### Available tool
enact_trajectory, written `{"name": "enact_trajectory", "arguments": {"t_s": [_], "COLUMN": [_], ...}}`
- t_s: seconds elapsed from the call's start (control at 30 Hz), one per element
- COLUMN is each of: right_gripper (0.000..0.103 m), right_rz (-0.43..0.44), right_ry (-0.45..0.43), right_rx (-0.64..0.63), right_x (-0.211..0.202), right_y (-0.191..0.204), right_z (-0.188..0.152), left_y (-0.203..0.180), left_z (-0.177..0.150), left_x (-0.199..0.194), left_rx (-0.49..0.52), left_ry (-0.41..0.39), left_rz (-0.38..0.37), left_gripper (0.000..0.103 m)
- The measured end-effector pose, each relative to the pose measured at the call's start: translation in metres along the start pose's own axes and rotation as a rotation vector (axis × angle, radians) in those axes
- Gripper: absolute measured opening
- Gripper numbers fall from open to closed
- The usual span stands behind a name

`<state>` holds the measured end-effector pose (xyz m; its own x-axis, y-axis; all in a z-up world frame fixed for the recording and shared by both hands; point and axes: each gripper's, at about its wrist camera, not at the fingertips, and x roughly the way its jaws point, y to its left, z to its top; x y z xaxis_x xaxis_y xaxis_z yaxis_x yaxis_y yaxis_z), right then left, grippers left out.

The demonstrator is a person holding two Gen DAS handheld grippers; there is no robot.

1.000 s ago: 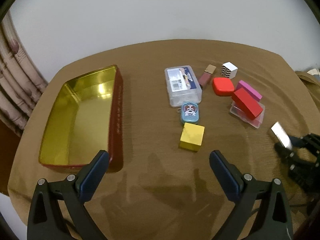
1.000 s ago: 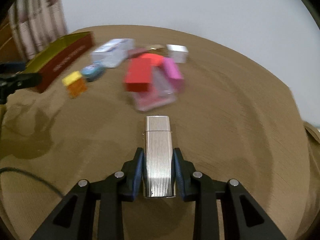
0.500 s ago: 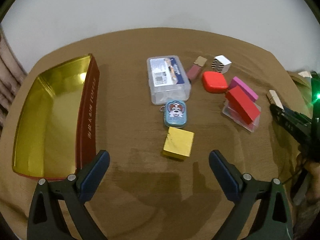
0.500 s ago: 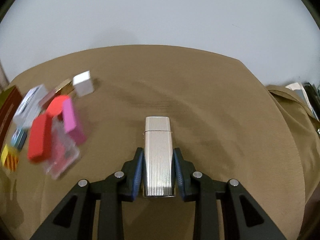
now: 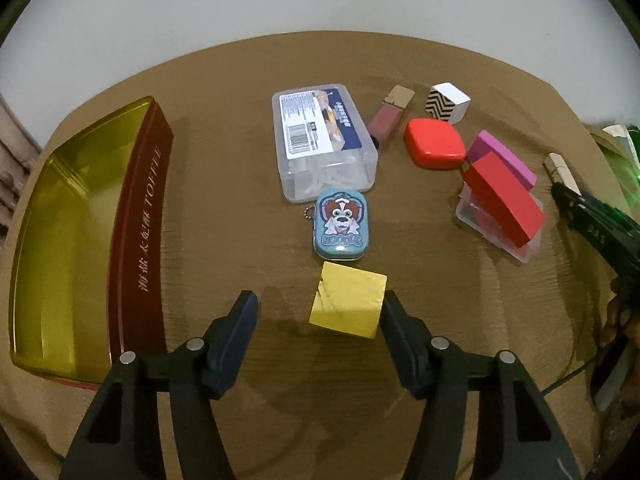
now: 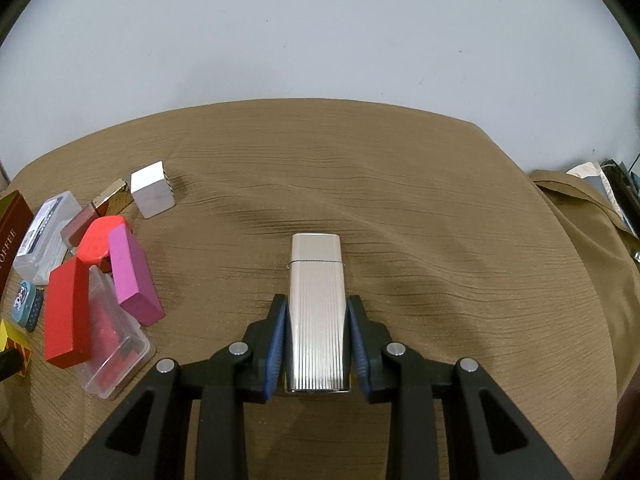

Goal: Organize rigid objects
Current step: 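Close the left gripper on the yellow cube, then carry the yellow cube with the left gripper and lower it into the gold tin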

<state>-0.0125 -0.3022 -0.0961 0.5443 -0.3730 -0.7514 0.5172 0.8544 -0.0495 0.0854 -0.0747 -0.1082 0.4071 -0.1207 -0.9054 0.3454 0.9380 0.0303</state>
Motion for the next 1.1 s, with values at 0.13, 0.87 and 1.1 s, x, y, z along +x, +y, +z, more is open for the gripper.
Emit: {"name": "enact_trajectory", "arguments": {"t_s": [0.13, 0.87, 1.1], "right_gripper": [0.030, 0.031, 0.031], "right_rz": [0.001, 0.007, 0.007], "right_ry": [0.000, -0.001, -0.001], "right_rx": [0.001, -0.008, -0.010], "right_x": [0.003, 0.010, 0.010], "right_y": [-0.004, -0.004, -0.003], "right_z": [0.003, 0.006, 0.007], "left_y": [0.000, 0.052, 0.113], "left_z": [-0.001, 0.004, 0.012], "left_x": [0.002, -0.044, -0.051], "left_rx": [-0.003, -0.004, -0.105], "left_ry": [0.004, -0.115, -0.131], "left_rz": [-0.025, 0.052, 0.125], "left_gripper": [0.033, 0.027, 0.027]}}
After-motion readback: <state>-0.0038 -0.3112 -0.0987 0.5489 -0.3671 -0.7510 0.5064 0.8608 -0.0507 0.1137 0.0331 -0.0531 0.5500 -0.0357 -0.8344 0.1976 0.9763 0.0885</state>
